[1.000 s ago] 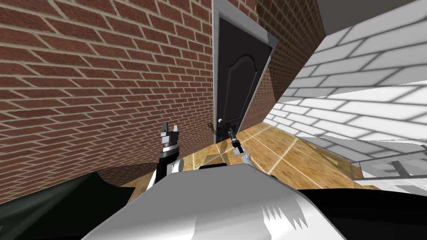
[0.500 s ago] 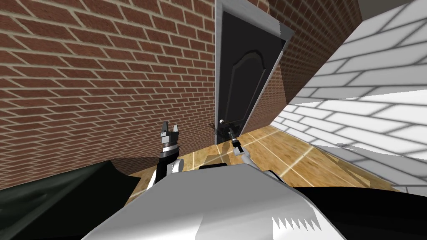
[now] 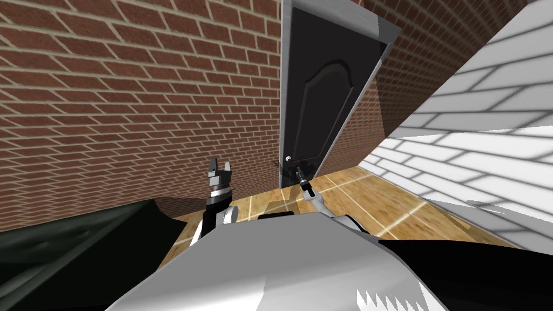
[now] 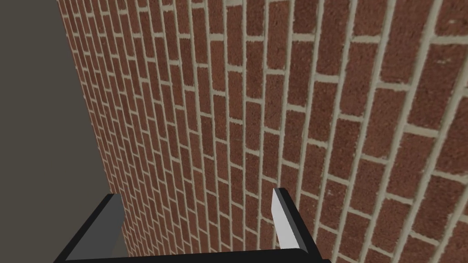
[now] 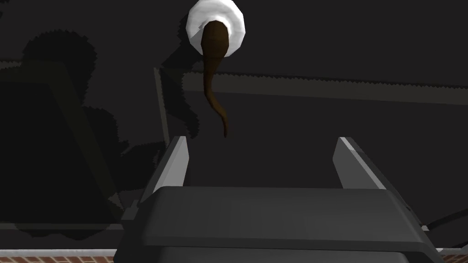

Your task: Pull the door open

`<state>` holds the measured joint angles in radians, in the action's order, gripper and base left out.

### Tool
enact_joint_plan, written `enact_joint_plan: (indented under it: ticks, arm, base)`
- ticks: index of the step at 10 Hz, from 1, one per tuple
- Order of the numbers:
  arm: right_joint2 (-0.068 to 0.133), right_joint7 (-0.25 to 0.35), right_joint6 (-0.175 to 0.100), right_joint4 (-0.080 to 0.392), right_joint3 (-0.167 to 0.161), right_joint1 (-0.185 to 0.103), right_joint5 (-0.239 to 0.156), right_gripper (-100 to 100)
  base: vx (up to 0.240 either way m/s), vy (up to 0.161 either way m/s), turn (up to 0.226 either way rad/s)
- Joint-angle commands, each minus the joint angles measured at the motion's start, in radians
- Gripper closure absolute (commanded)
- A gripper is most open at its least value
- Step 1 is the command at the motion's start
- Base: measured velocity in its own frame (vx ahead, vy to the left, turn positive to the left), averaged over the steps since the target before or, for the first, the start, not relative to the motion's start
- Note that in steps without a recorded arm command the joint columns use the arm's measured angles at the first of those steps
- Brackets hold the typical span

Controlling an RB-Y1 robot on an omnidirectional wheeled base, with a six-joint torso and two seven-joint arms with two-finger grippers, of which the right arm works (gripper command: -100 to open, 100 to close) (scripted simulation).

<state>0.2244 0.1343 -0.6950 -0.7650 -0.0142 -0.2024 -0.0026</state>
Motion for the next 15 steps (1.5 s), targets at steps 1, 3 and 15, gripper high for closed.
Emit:
enact_joint_plan:
  ticks: [1,3,15]
  arm:
    - [0.005,0.005,-0.008,0.041,0.000,-0.019,0.001,-100]
    - [0.010,0.010,-0.015,0.082,0.001,-0.039,0.002,-100]
    - [0.076,0.060,-0.081,0.252,0.021,-0.081,-0.009,-100]
  base:
    - [0.030,-0.089,0.145]
    - [0.016,-0.090,0.134]
    - [0.064,-0.034,0.106]
